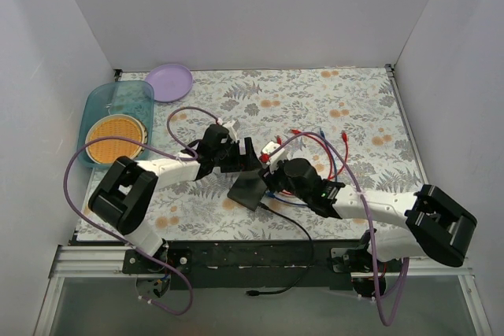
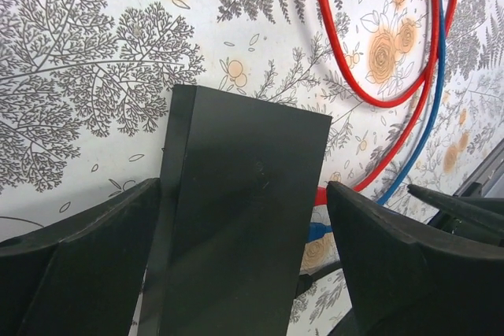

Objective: Insert the plug into the switch port

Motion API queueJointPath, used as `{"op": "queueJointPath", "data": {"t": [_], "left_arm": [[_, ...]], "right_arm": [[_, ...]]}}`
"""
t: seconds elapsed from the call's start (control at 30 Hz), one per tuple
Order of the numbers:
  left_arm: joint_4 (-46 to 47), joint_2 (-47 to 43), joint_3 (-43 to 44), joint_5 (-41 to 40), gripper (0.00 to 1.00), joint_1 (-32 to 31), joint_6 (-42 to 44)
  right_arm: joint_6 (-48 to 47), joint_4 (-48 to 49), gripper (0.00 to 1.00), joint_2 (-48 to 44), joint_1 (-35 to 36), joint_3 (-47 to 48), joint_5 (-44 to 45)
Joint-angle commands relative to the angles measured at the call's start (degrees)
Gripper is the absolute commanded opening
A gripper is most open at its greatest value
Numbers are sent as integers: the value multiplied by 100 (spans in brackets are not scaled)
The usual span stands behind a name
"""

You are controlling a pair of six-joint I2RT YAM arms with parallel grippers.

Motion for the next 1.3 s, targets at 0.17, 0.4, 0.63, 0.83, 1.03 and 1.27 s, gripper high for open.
{"op": "queueJointPath", "data": {"t": [0.17,0.4,0.63,0.83,1.03,1.27], "left_arm": [[-736,-1013,659,-317,96,253,316],[-869,-1040,1817,-247,98,464,325],[-1202,-337,3495,148,98,543,132],[-758,-108,3641,342,98,596,-500],[-225,-653,2233,70,98,596,-634],[-1203,-609,2778,-335,98,605,-132]], "right_arm": [[335,-413,76,-1063,25,105,915],[564,-862,93,-1916,-28,325,1470],[888,-1170,97,-1803,-449,518,1043],[1478,-1389,93,-1294,-1801,851,-216],[1530,-1820,81,-511,-1988,1414,-341],[1495,-2225,72,515,-1988,2082,-437]]}}
